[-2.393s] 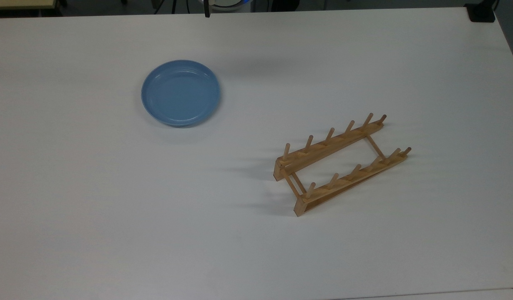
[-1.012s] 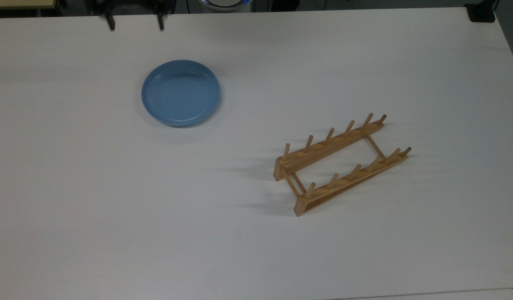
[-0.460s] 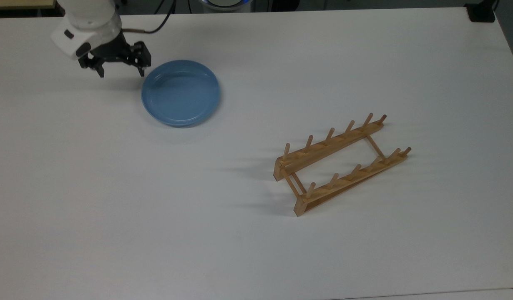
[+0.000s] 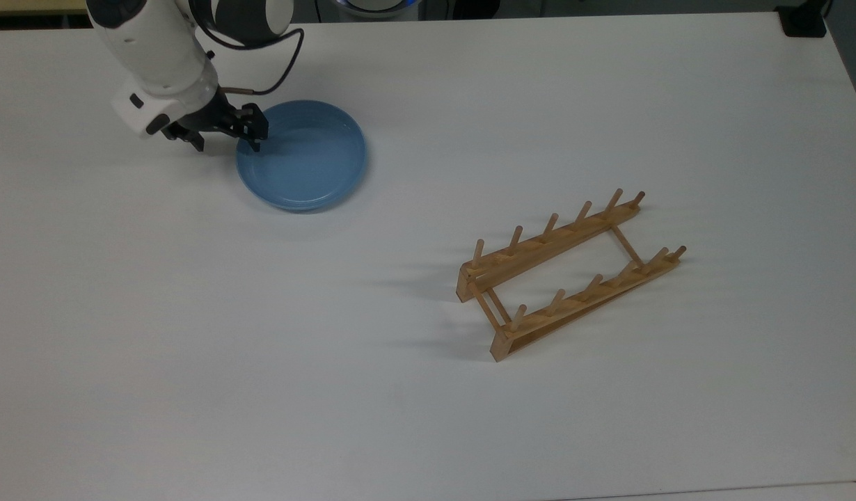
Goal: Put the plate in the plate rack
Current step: 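Lower the gripper onto the blue plate rim and pinch it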
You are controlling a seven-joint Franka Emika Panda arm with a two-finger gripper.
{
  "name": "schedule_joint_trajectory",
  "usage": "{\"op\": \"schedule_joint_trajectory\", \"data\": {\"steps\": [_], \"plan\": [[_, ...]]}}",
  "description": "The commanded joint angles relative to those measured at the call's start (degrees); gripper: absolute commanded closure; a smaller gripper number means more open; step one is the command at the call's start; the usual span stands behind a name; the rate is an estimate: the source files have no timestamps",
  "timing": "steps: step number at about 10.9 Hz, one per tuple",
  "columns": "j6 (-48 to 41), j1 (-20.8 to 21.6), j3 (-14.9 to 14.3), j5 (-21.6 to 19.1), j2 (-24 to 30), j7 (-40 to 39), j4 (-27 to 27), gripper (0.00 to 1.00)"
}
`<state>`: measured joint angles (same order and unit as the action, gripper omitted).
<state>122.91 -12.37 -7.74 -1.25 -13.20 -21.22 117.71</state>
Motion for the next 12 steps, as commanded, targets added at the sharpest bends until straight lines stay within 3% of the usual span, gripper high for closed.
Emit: {"op": "schedule_joint_trajectory", "data": {"steps": [1,3,6,12], "plan": [[1.46,0.94,0.62,-1.12,-0.51,3.72,0.85,0.26],[0.85,0.85,1.15,-3.47,-0.34,4.43,0.41,0.66],[0.76,1.03,1.24,-4.02,0.01,4.44,0.15,1.00],[-6.98,1.47,1.94,-4.11,2.90,3.91,-6.53,1.00]]}}
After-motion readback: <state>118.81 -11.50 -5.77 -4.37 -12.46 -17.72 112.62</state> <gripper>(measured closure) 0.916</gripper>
